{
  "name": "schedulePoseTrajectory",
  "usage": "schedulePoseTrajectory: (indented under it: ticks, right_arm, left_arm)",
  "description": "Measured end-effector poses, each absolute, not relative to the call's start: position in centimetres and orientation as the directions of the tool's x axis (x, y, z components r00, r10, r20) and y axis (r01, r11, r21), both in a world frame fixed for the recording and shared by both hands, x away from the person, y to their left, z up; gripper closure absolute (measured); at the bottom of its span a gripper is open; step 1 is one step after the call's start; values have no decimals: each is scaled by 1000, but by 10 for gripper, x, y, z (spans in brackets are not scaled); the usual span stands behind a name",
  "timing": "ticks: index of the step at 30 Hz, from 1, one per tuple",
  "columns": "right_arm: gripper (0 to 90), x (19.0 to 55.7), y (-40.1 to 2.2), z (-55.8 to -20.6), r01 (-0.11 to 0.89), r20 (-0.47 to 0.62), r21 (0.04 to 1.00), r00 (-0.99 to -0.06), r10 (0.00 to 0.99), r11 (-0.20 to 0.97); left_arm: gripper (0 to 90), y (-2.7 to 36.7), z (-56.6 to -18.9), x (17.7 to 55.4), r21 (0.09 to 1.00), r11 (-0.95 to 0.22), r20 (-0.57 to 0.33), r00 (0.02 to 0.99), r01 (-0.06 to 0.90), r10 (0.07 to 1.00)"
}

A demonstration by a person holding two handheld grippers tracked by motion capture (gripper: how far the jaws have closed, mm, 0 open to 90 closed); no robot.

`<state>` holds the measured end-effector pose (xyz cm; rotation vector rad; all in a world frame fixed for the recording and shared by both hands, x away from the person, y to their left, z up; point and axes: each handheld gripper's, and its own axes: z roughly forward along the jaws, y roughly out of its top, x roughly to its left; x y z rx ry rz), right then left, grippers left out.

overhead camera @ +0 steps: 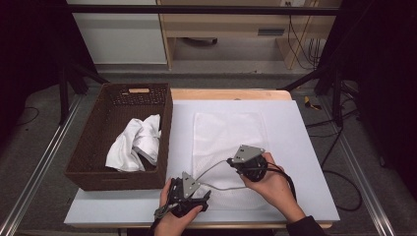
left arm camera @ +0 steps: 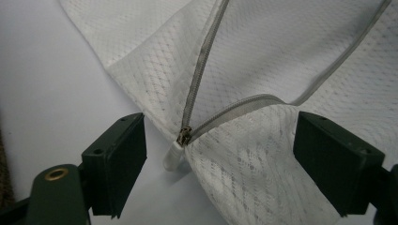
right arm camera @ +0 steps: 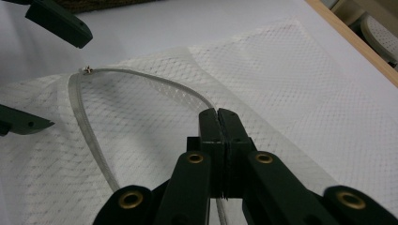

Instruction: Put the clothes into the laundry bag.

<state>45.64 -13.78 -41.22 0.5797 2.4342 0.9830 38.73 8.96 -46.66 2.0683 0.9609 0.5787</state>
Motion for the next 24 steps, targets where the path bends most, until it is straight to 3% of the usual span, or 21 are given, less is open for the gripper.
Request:
schedulePoseTrajectory:
  ticks: [24]
  right_arm:
    - [899, 473, -124, -371, 207, -232, 765, -795, 561, 610]
  left_arm:
    - [209, 103, -421, 377, 855, -350, 57, 601, 383, 797]
